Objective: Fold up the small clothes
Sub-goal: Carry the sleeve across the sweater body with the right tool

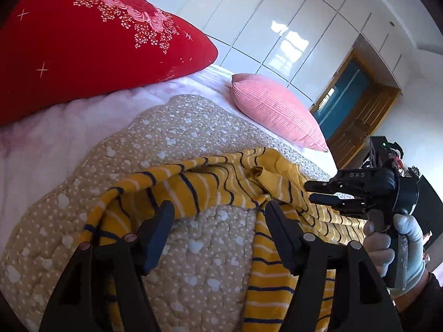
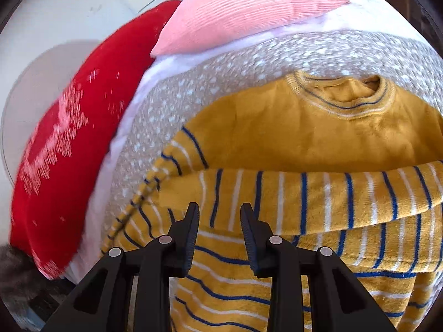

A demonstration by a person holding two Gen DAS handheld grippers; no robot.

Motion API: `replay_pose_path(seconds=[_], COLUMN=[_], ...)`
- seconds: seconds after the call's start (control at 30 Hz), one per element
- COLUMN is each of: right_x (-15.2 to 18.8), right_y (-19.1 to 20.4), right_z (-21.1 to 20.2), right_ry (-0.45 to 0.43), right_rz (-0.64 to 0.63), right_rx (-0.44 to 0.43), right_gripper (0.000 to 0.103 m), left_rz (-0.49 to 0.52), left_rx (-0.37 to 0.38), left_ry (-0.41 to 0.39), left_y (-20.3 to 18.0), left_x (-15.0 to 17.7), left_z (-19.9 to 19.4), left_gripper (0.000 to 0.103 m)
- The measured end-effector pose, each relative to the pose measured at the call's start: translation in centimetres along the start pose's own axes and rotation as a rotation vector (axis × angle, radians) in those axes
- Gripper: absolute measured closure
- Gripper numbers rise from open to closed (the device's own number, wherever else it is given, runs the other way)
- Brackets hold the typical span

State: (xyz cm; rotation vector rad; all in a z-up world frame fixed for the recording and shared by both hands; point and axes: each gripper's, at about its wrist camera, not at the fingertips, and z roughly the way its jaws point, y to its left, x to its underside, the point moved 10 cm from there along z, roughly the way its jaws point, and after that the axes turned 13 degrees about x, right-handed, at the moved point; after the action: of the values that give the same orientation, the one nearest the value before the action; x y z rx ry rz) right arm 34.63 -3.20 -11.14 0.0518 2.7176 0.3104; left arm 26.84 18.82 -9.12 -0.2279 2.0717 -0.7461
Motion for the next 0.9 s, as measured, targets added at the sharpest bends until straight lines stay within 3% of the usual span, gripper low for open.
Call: replay_pose_path(seconds=[0.17, 0.3, 0.4, 0.5, 0.8, 0.9], right_x=[1.0, 1.9, 1.6, 1.0, -3.9, -2.2], right_y=[3.8, 5.9, 5.4, 3.8, 1.0, 1.9], right_z=[-0.1, 1.2, 2.6, 3.6, -3.9, -3.8], right_ry=[-0.068, -0.153, -0.183, -0.124, -0.268, -0.209], right_rz=[-0.256, -0.569, -0.653, -0.580, -0.328, -0.310], right_rx=[0.080, 0.303, 0.434, 0.415, 0.374, 0.284], right_gripper=[0.051, 0.045, 0.046, 0.099, 0.100, 0.100], left_rz=[-0.015, -0.016, -0.014, -0.022, -0.036, -0.040], left_rx=[0.001, -0.002, -0.004, -0.005, -0.007, -0.009], left_ry=[0.014, 0.028, 0.038, 0.041, 0.044, 0.041], left_y=[0.3, 0.6, 0.6, 0.8, 1.1, 1.2], left_x=[0.2, 0.4, 0.5, 0.6, 0.7, 0.7], left_z=[0.4, 0.8, 1.0, 1.1, 0.9, 0.8], left_gripper=[0.036, 0.036, 0.036, 0.036, 0.036, 0.036])
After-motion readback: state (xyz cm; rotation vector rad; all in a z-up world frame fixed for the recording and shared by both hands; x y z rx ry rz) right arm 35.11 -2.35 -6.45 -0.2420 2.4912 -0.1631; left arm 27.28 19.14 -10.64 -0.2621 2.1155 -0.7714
